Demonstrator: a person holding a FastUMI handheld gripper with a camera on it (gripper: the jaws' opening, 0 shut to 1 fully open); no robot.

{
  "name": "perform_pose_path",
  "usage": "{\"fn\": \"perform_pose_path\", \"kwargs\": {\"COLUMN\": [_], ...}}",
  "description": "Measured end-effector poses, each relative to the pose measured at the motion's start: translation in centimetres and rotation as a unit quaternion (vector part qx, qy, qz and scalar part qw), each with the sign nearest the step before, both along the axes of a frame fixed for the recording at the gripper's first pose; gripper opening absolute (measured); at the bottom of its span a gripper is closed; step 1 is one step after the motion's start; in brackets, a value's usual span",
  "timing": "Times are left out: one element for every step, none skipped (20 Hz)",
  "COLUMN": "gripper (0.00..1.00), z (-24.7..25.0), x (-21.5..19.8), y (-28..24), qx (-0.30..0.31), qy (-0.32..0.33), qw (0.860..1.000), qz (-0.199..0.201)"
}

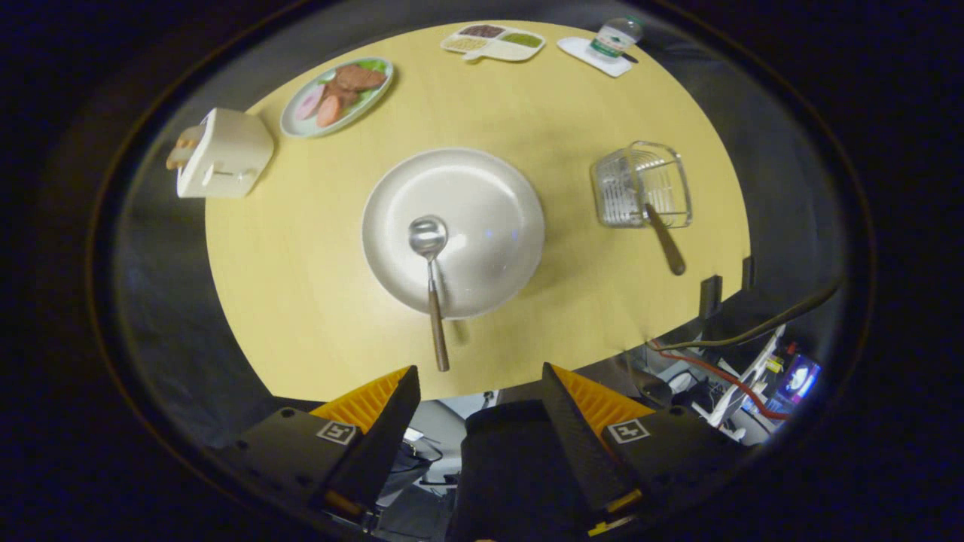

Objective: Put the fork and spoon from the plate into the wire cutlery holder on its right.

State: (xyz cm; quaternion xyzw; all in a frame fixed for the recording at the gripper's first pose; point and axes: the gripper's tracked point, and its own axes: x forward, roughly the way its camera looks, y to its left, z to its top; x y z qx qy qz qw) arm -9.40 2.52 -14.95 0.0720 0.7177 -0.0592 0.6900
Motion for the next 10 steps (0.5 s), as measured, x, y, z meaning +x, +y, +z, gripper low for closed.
{"fn": "perform_pose_path", "kwargs": {"gripper": [1.0, 1.0, 1.0, 1.0, 1.0, 1.0, 1.0, 1.0, 0.99, 0.98], "z": [-0.7, -1.4, -2.2, -2.9, -3.9, -4.7, -6.0, -6.8, -7.6, -8.4], "x": [-0.2, -0.4, -0.4, -0.3, 0.0, 0.2, 0.5, 0.6, 0.5, 0.5], "y": [0.8, 1.6, 2.1, 2.5, 2.8, 3.2, 3.7, 4.0, 4.0, 4.2], "qx": [0.002, 0.003, 0.003, 0.001, -0.002, -0.002, 0.0, 0.0, -0.002, -0.001], "qy": [0.004, 0.007, 0.009, 0.01, 0.008, 0.007, 0.003, 0.002, 0.003, 0.005], "qw": [1.0, 1.0, 1.0, 1.0, 1.0, 1.0, 1.0, 1.0, 1.0, 1.0], "qz": [0.004, 0.009, 0.012, 0.016, 0.018, 0.02, 0.021, 0.022, 0.025, 0.029]}}
